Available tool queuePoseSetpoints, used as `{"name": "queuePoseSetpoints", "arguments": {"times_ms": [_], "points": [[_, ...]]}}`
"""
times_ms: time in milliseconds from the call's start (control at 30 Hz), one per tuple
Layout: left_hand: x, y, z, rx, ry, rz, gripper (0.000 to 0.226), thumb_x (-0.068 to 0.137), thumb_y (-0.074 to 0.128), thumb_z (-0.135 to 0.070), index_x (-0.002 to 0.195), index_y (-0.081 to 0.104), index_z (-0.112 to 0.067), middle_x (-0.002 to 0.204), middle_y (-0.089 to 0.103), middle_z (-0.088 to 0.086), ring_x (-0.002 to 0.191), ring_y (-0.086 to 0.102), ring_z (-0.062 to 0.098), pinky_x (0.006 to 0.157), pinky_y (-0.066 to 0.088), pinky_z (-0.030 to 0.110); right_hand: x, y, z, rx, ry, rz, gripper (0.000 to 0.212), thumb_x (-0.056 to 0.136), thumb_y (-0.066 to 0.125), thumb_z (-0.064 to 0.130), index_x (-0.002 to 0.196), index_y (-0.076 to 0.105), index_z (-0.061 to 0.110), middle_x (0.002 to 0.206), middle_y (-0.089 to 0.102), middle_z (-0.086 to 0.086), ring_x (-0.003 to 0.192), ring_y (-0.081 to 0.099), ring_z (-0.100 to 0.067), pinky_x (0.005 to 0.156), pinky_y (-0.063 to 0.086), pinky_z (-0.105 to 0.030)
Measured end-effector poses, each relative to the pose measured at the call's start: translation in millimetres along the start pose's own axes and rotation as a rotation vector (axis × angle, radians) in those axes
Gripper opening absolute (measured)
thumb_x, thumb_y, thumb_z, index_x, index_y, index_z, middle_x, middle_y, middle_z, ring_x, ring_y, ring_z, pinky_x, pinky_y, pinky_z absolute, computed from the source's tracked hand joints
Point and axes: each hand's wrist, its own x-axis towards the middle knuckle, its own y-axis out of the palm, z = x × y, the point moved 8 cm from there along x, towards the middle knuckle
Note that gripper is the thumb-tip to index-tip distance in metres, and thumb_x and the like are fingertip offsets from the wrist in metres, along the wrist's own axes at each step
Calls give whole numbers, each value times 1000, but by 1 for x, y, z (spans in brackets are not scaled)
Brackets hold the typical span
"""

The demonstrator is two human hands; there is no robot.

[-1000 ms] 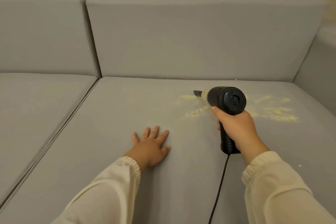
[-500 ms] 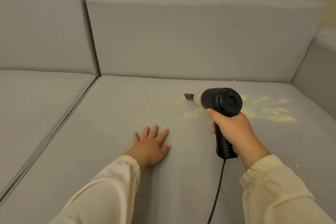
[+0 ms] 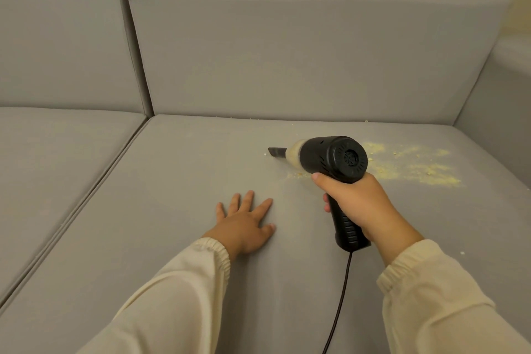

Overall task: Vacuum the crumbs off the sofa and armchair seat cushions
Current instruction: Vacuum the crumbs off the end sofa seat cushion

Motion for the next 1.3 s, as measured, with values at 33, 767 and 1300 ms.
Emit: {"name": "queuePoseSetpoints", "arguments": {"times_ms": [33,767,1300], "points": [[1,0,-4,-4,8,3,68,103,29,-68,161,-3,-53,173,-17,-4,158,-18,27,123,-12,61,-2,-2,0,-9,-4,7,18,90,81,35,97,74,19,81,78,-11,63,73,-16,63,58,-29],[-7,6,-44,22,43,46,69,104,29,-65,162,-3,-49,173,-17,-3,159,-17,28,124,-10,60,-15,-13,-14,33,26,-14,25,88,83,37,95,76,15,78,77,-9,65,75,-18,71,62,-35],[-2,12,-70,42,87,42,70,104,31,-63,163,-3,-48,173,-16,-3,159,-17,27,125,-10,58,-26,-47,-22,-67,20,-82,25,89,82,38,94,76,15,85,79,-12,65,75,-16,67,59,-31]]}}
